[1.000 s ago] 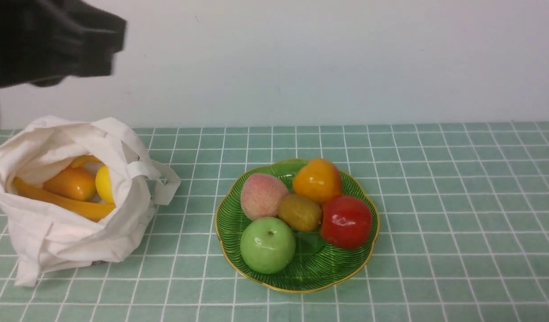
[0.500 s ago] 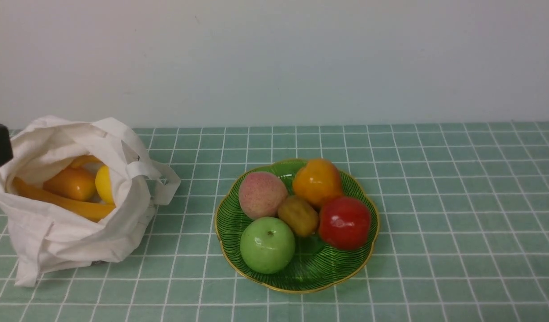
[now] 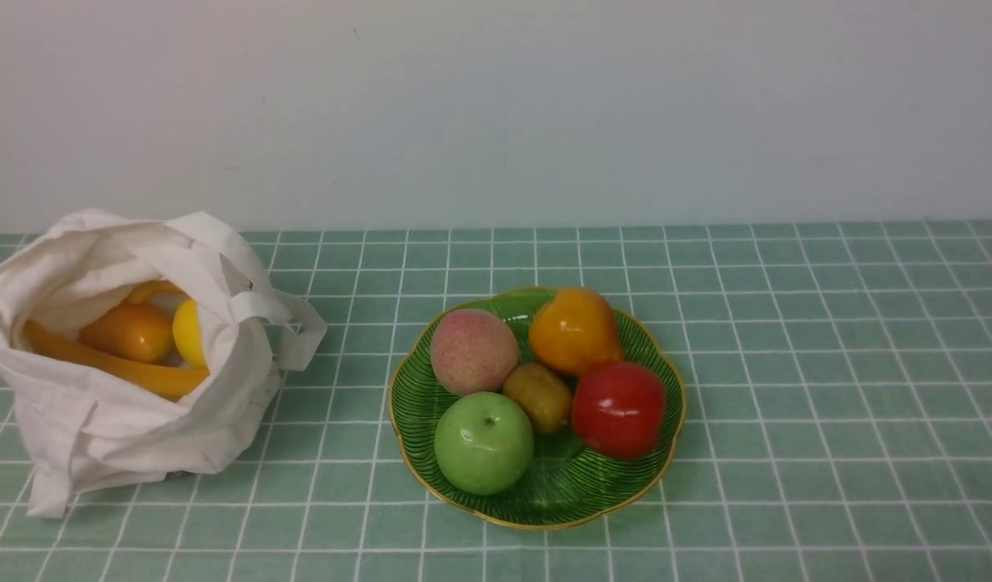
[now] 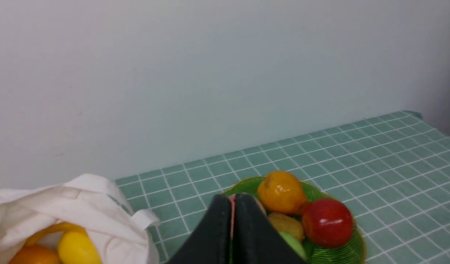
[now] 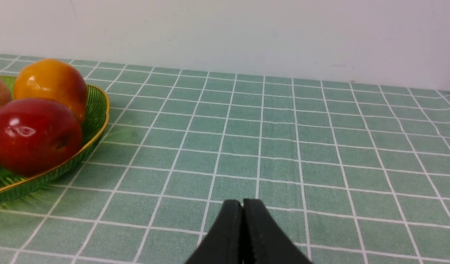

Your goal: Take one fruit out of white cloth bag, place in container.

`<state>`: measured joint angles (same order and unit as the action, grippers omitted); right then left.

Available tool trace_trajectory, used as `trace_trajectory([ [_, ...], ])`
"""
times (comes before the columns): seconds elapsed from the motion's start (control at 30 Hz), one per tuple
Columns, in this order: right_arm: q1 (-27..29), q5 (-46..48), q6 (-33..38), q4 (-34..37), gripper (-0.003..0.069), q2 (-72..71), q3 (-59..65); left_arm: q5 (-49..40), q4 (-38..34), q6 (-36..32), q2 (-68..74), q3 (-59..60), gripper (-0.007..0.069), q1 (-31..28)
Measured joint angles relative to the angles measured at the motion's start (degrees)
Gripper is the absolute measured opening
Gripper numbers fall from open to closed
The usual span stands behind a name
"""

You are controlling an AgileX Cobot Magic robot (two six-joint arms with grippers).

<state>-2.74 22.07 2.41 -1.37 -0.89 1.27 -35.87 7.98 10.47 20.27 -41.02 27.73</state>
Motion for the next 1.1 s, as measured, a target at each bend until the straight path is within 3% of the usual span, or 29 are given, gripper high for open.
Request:
trace_trajectory([
  [0.1,0.00,0.00,0.00,0.00,-0.0015,0.00,0.00,3.45,-0.62,-0.32,-3.36,6.91,-0.0008,-4.39],
  [0.27,0.00,0.00,0.00,0.00,-0.0015,0.00,0.00,12.54,-2.68,-2.08,-14.57,28.23,-0.0008,-19.60],
  [0.37,0.00,0.00,0.00,0.00,-0.0015,0.00,0.00,15.31,-2.93,-2.14,-19.34,36.37,-0.0008,-24.30],
  [0.5,0.00,0.05,0.00,0.00,-0.0015,0.00,0.00,16.20,-3.47,-2.20,-20.78,41.98,-0.0008,-26.39],
  [1.1,0.00,0.05,0.00,0.00,-0.0015,0.05,0.00,14.23,-4.45,-2.26,-20.85,42.60,-0.0008,-26.86],
])
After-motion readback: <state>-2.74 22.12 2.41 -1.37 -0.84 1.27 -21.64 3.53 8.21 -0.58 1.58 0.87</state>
